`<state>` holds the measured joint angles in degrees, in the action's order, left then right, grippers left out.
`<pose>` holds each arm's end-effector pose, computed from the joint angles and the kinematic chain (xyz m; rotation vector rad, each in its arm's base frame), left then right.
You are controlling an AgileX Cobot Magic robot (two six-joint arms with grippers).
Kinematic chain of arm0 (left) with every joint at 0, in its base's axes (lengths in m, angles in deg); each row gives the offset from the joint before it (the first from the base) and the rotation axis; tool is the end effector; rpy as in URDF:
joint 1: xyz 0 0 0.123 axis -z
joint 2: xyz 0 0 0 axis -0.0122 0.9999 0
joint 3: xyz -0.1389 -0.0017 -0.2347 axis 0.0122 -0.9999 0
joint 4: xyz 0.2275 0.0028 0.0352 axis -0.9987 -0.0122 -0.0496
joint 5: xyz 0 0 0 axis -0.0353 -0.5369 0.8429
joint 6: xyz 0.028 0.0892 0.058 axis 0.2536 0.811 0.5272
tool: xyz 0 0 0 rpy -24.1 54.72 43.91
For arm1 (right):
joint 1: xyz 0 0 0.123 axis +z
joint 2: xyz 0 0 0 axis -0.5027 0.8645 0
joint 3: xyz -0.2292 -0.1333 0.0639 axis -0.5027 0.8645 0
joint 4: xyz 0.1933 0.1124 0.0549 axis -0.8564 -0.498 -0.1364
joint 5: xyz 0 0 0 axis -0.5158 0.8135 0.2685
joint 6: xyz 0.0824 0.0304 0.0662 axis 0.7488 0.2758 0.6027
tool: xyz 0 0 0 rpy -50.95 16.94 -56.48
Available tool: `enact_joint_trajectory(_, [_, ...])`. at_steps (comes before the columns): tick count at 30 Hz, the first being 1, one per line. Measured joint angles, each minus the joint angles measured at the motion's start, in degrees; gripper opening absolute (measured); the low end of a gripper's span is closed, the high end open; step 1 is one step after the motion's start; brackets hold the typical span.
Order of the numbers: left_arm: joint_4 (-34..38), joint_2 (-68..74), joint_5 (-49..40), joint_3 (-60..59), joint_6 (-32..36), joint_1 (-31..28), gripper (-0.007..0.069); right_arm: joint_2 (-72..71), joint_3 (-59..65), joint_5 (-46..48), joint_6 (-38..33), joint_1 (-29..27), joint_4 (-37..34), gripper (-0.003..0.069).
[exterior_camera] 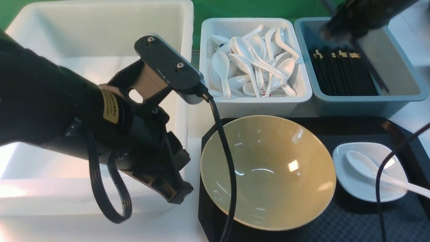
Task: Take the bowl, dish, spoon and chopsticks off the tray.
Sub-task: Use the right arm to put the chopsticks into the small storage box on the right, then use the right arm to grab the soup spoon in the middle
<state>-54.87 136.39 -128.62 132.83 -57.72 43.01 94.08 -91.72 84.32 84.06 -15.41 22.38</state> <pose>0.1666 -0.1574 0.3184 1.0952 2.3300 -0.2829 0.3714 0.0873 0.3470 -0.4353 2.3659 -0.0591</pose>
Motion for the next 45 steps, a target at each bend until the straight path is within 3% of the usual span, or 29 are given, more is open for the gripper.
enact_joint_trajectory(6, [0.95,0.0,1.85,0.0,-3.24,0.0,-0.0009,12.57,-7.5,-18.02,11.32,-8.31,0.23,0.0118])
enact_joint_trajectory(11, [1.07,0.0,2.03,0.0,-5.15,0.0,-0.0009,20.09,-11.73,-19.61,12.69,-10.75,0.23,0.0165])
enact_joint_trajectory(12, [1.07,0.0,2.03,0.0,-5.31,0.0,-0.0009,22.48,-13.29,-16.76,13.12,-11.15,0.23,0.0242])
enact_joint_trajectory(16, [1.07,0.0,2.03,0.0,-5.36,0.0,-0.0008,23.53,-15.32,-9.83,13.13,-11.21,0.06,0.0406])
enact_joint_trajectory(18, [1.69,0.0,2.1,0.05,-5.3,0.0,-0.0008,23.05,-17.69,-2.36,9.16,-11.21,-0.99,0.0518])
enact_joint_trajectory(21, [2.05,1.57,0.88,2.93,-3.7,0.0,-0.0008,20.29,-20.11,7.66,1.42,-11.21,-2.5,0.0594])
enact_joint_trajectory(25, [2.15,6.04,-1.19,11.56,0.23,0.0,-0.0008,13.79,-20.26,16.24,-4.75,-11.21,-3.84,0.0601])
enact_joint_trajectory(30, [4.64,11.11,-3.73,19.8,5.51,0.0,-0.0008,2.22,-13.56,17.33,-6.44,-11.21,-6.2,0.0561])
enact_joint_trajectory(34, [9.1,13.08,-6.42,21.56,9.76,0.0,-0.0008,-8.44,-2.14,17.69,-8.18,-11.21,-8.34,0.0531])
enact_joint_trajectory(37, [13.78,14.2,-7.93,21.48,14.3,0.0,-0.0008,-16.91,13.04,17.88,-9.41,-11.21,-8.53,0.0516])
enact_joint_trajectory(45, [22.11,15.61,-7.37,19.18,22.43,0.0,-0.0008,-22.5,37.85,14.27,-12.35,-11.21,-8.53,0.0511])
